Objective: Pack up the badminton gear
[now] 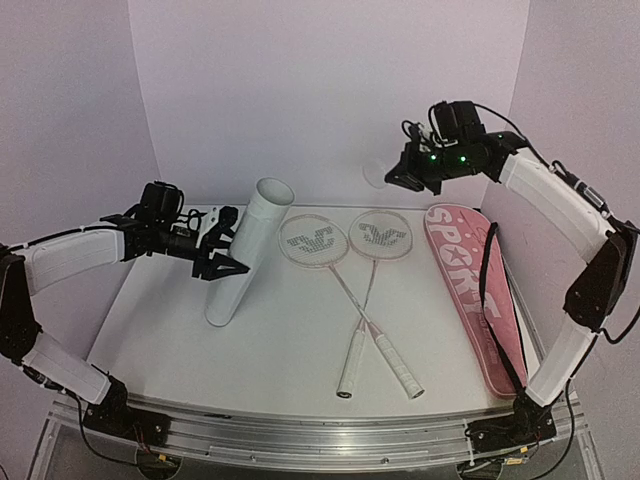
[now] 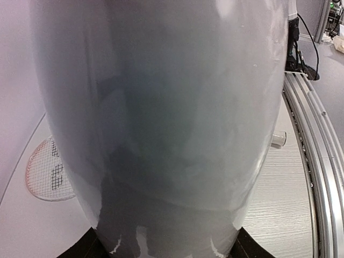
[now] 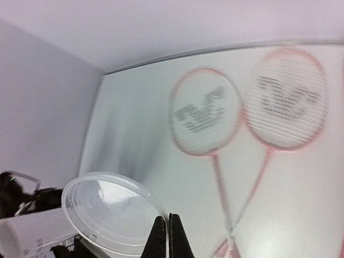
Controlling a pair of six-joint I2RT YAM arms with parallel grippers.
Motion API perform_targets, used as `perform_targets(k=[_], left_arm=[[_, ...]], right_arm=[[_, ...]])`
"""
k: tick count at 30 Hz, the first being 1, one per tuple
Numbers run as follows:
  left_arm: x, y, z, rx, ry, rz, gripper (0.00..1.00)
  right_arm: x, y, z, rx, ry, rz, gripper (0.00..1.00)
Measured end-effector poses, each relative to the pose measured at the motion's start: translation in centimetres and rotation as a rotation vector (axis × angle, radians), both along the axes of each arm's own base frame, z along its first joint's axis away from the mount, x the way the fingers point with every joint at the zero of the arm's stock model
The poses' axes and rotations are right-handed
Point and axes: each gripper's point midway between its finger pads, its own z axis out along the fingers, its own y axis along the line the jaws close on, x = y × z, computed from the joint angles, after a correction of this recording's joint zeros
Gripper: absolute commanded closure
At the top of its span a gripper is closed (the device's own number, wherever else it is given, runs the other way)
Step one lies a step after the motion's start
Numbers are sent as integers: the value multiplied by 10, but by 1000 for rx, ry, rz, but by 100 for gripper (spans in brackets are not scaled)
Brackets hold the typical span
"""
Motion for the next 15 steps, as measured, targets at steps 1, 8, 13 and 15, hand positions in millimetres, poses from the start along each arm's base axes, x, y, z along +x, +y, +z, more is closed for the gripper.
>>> perform_targets(k=[1, 8, 13, 15], left_arm=[[-1, 0, -2, 7, -2, -3, 71], [-6, -4, -3, 17, -19, -28, 71], [-6, -5, -4, 25, -28, -31, 72], [-6, -5, -5, 28, -33, -30, 72]], right_arm=[[-11, 18, 19, 27, -39, 66, 100], [-77, 120, 85, 140, -193, 424, 100], [-102, 158, 60, 109, -161, 550, 100], [-103, 160, 50, 89, -147, 563, 100]])
